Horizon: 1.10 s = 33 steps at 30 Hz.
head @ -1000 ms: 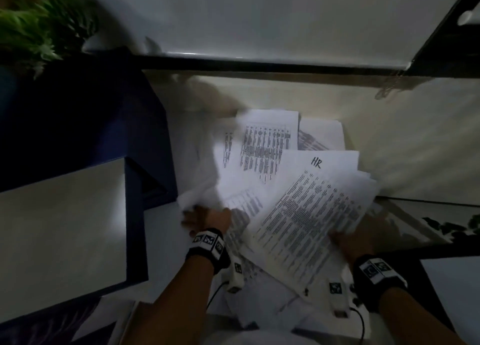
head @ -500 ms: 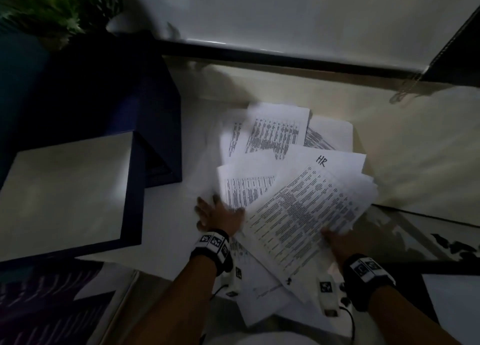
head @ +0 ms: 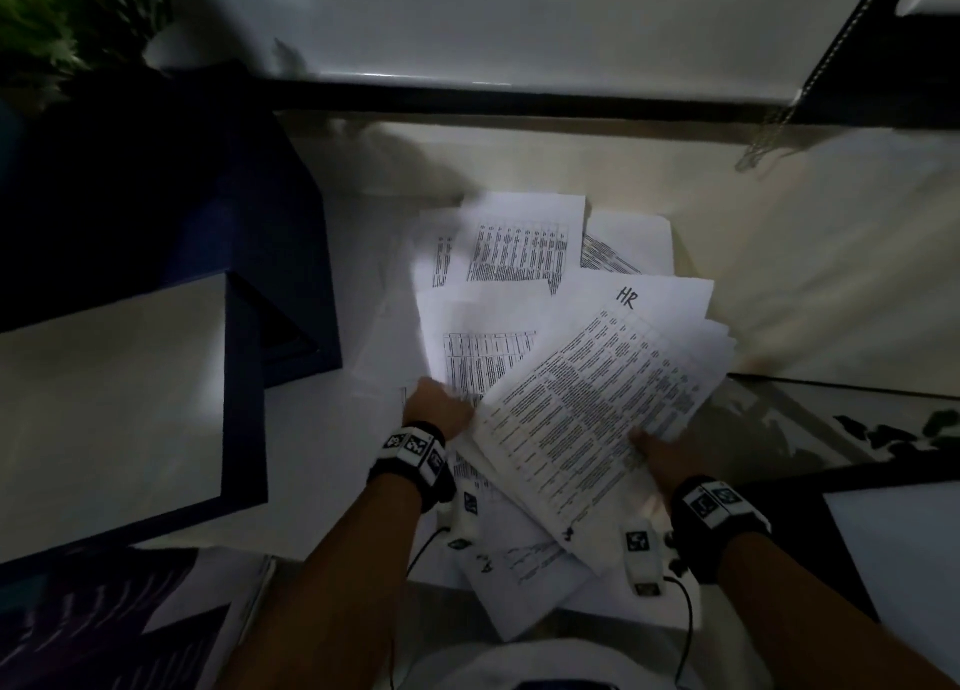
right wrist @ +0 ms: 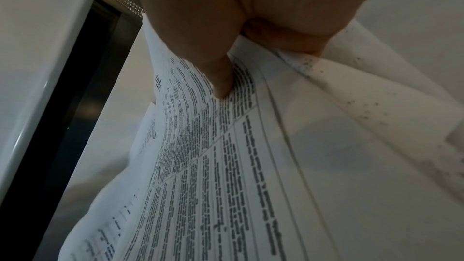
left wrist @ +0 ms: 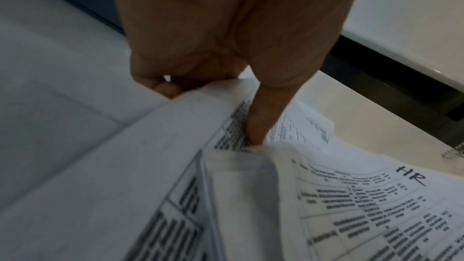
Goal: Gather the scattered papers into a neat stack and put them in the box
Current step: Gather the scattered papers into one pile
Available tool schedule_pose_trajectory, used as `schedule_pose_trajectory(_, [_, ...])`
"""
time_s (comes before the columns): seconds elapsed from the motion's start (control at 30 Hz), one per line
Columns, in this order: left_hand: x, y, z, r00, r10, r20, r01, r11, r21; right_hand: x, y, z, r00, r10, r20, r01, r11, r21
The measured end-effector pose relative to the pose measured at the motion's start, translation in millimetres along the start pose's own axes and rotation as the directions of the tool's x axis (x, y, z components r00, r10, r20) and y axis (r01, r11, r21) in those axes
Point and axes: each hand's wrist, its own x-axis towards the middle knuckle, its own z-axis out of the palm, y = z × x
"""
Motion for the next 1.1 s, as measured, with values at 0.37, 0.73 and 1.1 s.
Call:
schedule_pose_trajectory(0.37, [26, -3, -48, 0.925, 0.101, -0.367, -0.135, 0.989, -0.066, 10, 18, -12, 0.996, 0.070, -0.063, -0.065, 0.995, 0.078])
schedule_pose_trajectory(0.73, [33, 11, -57, 0.992, 0.049, 0.120, -0.054, 0.998, 0.036, -19, -15, -17, 1.000, -0.007, 0.008, 0.007, 0.999, 0.035])
schedule_pose_trajectory(1.1, [-13, 97, -157, 0.699, 0.203, -0.686, -0.388, 0.913, -0.125, -23, -25, -17, 0.999, -0.020, 0.027, 0.021, 0.999, -0.050])
